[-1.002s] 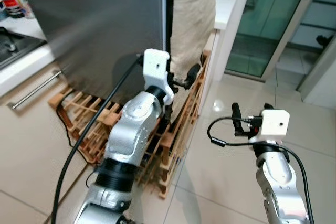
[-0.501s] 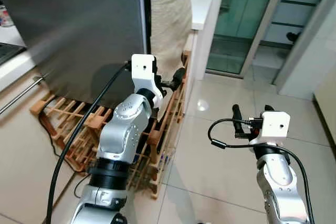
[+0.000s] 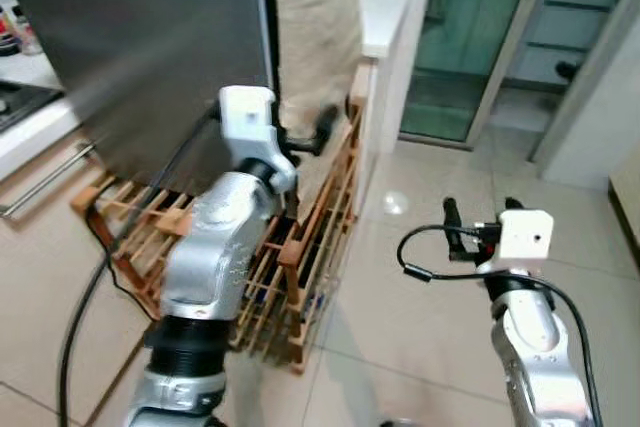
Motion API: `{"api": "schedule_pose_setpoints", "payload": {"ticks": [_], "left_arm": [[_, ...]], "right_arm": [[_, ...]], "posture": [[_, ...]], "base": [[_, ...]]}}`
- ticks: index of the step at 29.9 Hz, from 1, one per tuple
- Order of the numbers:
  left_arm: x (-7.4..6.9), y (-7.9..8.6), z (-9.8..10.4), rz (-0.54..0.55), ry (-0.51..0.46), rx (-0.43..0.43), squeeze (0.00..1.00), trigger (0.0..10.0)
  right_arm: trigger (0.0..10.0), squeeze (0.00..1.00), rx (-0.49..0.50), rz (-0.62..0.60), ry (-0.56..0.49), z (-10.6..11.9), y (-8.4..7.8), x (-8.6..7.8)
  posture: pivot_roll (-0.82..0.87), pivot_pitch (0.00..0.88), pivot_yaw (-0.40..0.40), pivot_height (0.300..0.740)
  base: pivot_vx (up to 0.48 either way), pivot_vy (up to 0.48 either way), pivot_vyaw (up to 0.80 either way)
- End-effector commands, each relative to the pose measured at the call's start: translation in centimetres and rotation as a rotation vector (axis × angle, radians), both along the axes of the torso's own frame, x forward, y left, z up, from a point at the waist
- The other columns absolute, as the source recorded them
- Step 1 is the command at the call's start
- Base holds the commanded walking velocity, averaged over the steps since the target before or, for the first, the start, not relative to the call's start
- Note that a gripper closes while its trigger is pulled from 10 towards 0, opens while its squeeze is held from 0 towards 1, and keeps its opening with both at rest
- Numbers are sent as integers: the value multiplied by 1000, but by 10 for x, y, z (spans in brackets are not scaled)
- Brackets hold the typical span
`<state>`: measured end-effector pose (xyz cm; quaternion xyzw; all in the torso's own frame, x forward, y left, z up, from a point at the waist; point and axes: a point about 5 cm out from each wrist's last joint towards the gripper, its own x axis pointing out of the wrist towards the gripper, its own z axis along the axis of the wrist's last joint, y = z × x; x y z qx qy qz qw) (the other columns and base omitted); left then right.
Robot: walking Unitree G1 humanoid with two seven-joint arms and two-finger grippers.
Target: Restocking fridge
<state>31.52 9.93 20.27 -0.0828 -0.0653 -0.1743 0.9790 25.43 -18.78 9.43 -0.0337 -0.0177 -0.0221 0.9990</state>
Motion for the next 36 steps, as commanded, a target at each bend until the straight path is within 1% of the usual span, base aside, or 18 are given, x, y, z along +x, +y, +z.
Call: {"api": "schedule_pose_setpoints", "payload": {"ticks": [1, 3, 7, 9, 10, 11, 12, 13, 15, 17, 20, 22, 27, 29, 30, 31, 33, 36], "left_arm": [[1, 3, -1, 32, -9, 26, 0, 10000], [4, 5, -4, 83, -7, 25, 0, 10000], [6, -1, -5, 77, -19, 42, 0, 10000], [3, 1, -13, 67, -31, 98, 0, 10000], [-3, 16, -25, 109, -23, 123, 0, 10000], [-3, 16, -25, 109, -23, 123, 0, 10000], [-10, 31, -33, 162, -8, 121, 0, 10000], [-10, 31, -33, 162, -8, 121, 0, 10000], [-26, 60, -50, 266, 14, 156, 0, 10000], [-53, 89, -65, 392, 12, 216, 0, 10000], [-69, 105, -77, 554, 54, 271, 0, 10000], [-64, 97, -81, 571, 95, 276, 0, 10000], [-34, 66, -64, 539, 43, 90, 0, 10000], [-32, 53, -58, 471, -22, 91, 0, 10000], [-32, 53, -58, 471, -22, 91, 0, 10000], [-30, 43, -64, 381, -1, 58, 0, 10000], [-28, 38, -67, 316, 7, 57, 0, 10000], [-27, 33, -66, 274, 6, 68, 0, 10000]], "right_arm": [[10000, 0, -3, 1, -12, 2, 0, 2], [10000, 0, -1, 11, -10, 2, 2, 4], [10000, 0, 1, 16, -12, 3, 4, 6], [10000, 0, 0, 23, -31, 7, 5, 8], [10000, 0, -2, 28, -51, 11, 6, 8], [10000, 0, -2, 28, -51, 11, 6, 8], [10000, 0, -4, 34, -63, 14, 7, 8], [10000, 0, -4, 34, -63, 14, 7, 8], [10000, 0, -8, 45, -82, 18, 9, 7], [10000, 0, 1, 47, -90, 18, 9, 6], [10000, 0, 30, 16, -112, 18, 5, 7], [10000, 0, 49, -18, -118, 18, 0, 9], [10000, 0, 73, -79, -130, 19, -7, 14], [10000, 0, 82, -94, -128, 17, -9, 13], [10000, 0, 82, -94, -128, 17, -9, 13], [10000, 0, 67, -91, -112, 12, -9, 11], [10000, 0, 57, -82, -100, 9, -8, 11], [10000, 0, 34, -47, -109, 12, -3, 12]], "posture": [[-133, 0, 18, 740], [-129, 0, 15, 740], [-127, 0, 14, 740], [-134, 0, 24, 740], [-137, 0, 33, 740], [-137, 0, 33, 740], [-136, 0, 37, 740], [-136, 0, 37, 740], [-130, 0, 38, 740], [-109, 0, 30, 740], [-94, 0, 14, 740], [-87, 0, 8, 740], [-109, 0, -13, 740], [-118, 0, -13, 740], [-118, 0, -13, 740], [-128, 0, -18, 740], [-133, 0, -18, 740], [-136, 0, -15, 740]], "base": [[0, 0, 0], [0, 0, 0], [0, 0, 0], [0, 0, 0], [0, 0, 0], [0, 0, 0], [0, 0, 0], [0, 0, 0], [0, 0, 0], [0, 0, 0], [0, 0, 0], [0, 0, 0], [0, 0, 0], [0, 0, 0], [0, 0, 0], [0, 0, 0], [0, 0, 0], [0, 0, 0]]}}
